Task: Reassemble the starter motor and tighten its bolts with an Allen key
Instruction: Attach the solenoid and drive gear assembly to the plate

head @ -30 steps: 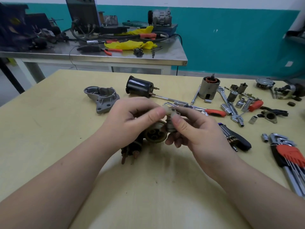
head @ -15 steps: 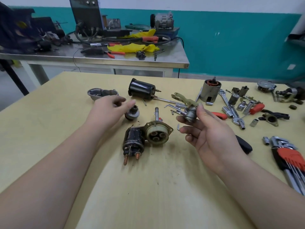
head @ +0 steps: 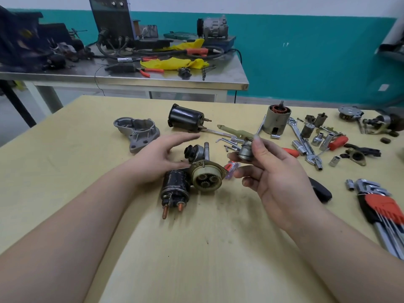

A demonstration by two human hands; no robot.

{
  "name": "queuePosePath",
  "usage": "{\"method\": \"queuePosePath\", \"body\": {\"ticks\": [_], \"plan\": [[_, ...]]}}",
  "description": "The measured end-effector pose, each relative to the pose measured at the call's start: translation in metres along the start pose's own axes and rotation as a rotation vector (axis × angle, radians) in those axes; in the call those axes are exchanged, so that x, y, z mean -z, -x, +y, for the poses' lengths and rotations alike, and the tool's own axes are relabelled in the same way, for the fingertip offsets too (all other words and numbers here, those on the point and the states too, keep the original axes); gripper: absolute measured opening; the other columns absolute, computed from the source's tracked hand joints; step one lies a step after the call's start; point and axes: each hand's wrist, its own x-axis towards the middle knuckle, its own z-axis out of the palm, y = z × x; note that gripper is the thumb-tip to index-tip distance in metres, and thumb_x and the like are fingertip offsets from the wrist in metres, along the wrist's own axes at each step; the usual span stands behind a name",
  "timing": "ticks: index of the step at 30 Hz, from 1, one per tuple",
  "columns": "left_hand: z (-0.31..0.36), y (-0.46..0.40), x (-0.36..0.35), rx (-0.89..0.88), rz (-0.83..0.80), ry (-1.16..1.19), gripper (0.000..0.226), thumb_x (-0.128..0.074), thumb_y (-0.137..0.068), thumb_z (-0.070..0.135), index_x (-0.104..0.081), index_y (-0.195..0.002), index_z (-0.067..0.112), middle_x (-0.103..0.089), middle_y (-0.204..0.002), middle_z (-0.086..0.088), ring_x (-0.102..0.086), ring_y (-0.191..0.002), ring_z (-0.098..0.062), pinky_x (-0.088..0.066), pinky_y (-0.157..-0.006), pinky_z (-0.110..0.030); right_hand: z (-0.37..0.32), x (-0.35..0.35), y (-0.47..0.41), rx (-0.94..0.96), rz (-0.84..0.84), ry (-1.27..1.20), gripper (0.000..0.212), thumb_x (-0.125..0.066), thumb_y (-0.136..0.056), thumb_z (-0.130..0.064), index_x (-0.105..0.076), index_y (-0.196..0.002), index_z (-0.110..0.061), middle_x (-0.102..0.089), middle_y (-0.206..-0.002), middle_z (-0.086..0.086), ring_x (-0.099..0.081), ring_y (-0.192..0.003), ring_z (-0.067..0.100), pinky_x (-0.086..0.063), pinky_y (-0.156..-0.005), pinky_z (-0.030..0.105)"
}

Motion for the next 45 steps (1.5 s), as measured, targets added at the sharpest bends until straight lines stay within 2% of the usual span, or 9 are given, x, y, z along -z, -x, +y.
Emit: {"method": "queuePosePath", "body": {"ticks": [3,7,13,17,19,21,27,36,45], "plan": [[-0.002,-0.002,-0.001,-0.042,-0.047,0.022,0.070,-0.080,-0.095,0.008,-0.060,-0.147,0.049,-0.056,-0.150,0.030,-0.043,-0.141,0.018,-0.027,-0.112,0.000,0.000,0.001,-0.002,-0.011,0.012,-0.015,0.036,-0.062,-0.103,-0.039,-0.068,-0.124,-0.011,-0.080,-0.106,0.019,-0.071,-0.064,0.024,-0.051,-0.053,0.027],[0.000,-0.007,-0.012,-0.008,0.069,0.068,0.058,-0.083,-0.088,-0.001,-0.072,-0.134,0.033,-0.069,-0.133,0.022,-0.062,-0.125,0.006,-0.047,-0.112,-0.021,0.001,0.002,-0.003,-0.020,0.016,-0.009,0.035,-0.062,-0.104,-0.038,-0.068,-0.123,-0.010,-0.080,-0.105,0.018,-0.070,-0.063,0.023,-0.050,-0.053,0.027],[-0.001,-0.005,-0.013,0.125,0.241,0.169,0.047,-0.097,-0.079,0.028,-0.073,-0.119,0.034,-0.077,-0.114,0.015,-0.073,-0.110,-0.009,-0.061,-0.101,-0.041,0.002,0.003,-0.004,-0.020,0.009,-0.012,0.036,-0.061,-0.104,-0.039,-0.068,-0.124,-0.011,-0.080,-0.106,0.018,-0.071,-0.063,0.023,-0.051,-0.053,0.026],[0.009,-0.003,0.002,0.204,0.498,0.844,0.056,-0.091,-0.080,0.020,-0.067,-0.130,0.015,-0.077,-0.117,-0.006,-0.079,-0.106,-0.025,-0.063,-0.096,-0.036,0.001,0.002,-0.002,-0.003,-0.013,-0.010,0.042,-0.065,-0.098,-0.043,-0.067,-0.127,-0.012,-0.080,-0.108,0.017,-0.072,-0.064,0.024,-0.052,-0.053,0.026],[0.020,-0.001,0.011,0.061,0.494,1.205,0.053,-0.081,-0.085,0.003,-0.063,-0.134,0.005,-0.074,-0.109,-0.012,-0.077,-0.099,-0.028,-0.061,-0.097,-0.033,0.000,0.000,0.000,0.026,-0.026,0.002,0.046,-0.070,-0.091,-0.044,-0.066,-0.127,-0.014,-0.080,-0.109,0.016,-0.072,-0.066,0.026,-0.053,-0.053,0.027],[0.035,0.005,0.013,-0.037,0.435,1.336,0.047,-0.073,-0.089,-0.001,-0.063,-0.134,0.006,-0.076,-0.099,-0.008,-0.075,-0.100,-0.028,-0.061,-0.100,-0.033,0.001,-0.004,0.004,0.060,-0.052,0.025,0.045,-0.075,-0.087,-0.043,-0.068,-0.124,-0.017,-0.080,-0.109,0.016,-0.072,-0.067,0.029,-0.053,-0.054,0.028],[0.065,0.016,-0.003,-0.032,0.275,1.281,0.065,-0.075,-0.087,0.004,-0.057,-0.149,0.000,-0.068,-0.131,-0.027,-0.070,-0.119,-0.039,-0.057,-0.110,-0.050,0.000,-0.013,0.016,0.142,-0.100,0.113,0.026,-0.077,-0.086,-0.041,-0.077,-0.109,-0.029,-0.078,-0.093,0.015,-0.069,-0.060,0.029,-0.054,-0.054,0.030],[0.065,0.017,-0.002,-0.037,0.258,1.228,0.068,-0.076,-0.084,-0.004,-0.057,-0.149,0.001,-0.075,-0.128,-0.020,-0.074,-0.112,-0.032,-0.058,-0.107,-0.038,-0.007,-0.014,0.020,0.186,-0.066,0.141,0.033,-0.071,-0.087,-0.044,-0.076,-0.115,-0.028,-0.078,-0.095,0.017,-0.069,-0.060,0.028,-0.056,-0.053,0.031],[0.070,0.019,-0.006,-0.084,0.241,1.042,0.060,-0.079,-0.076,-0.004,-0.067,-0.133,0.008,-0.078,-0.129,-0.013,-0.072,-0.126,-0.035,-0.060,-0.101,-0.039,-0.004,-0.017,0.020,0.166,-0.025,0.129,0.038,-0.074,-0.083,-0.042,-0.075,-0.117,-0.026,-0.079,-0.093,0.014,-0.072,-0.060,0.028,-0.055,-0.051,0.029]]}}
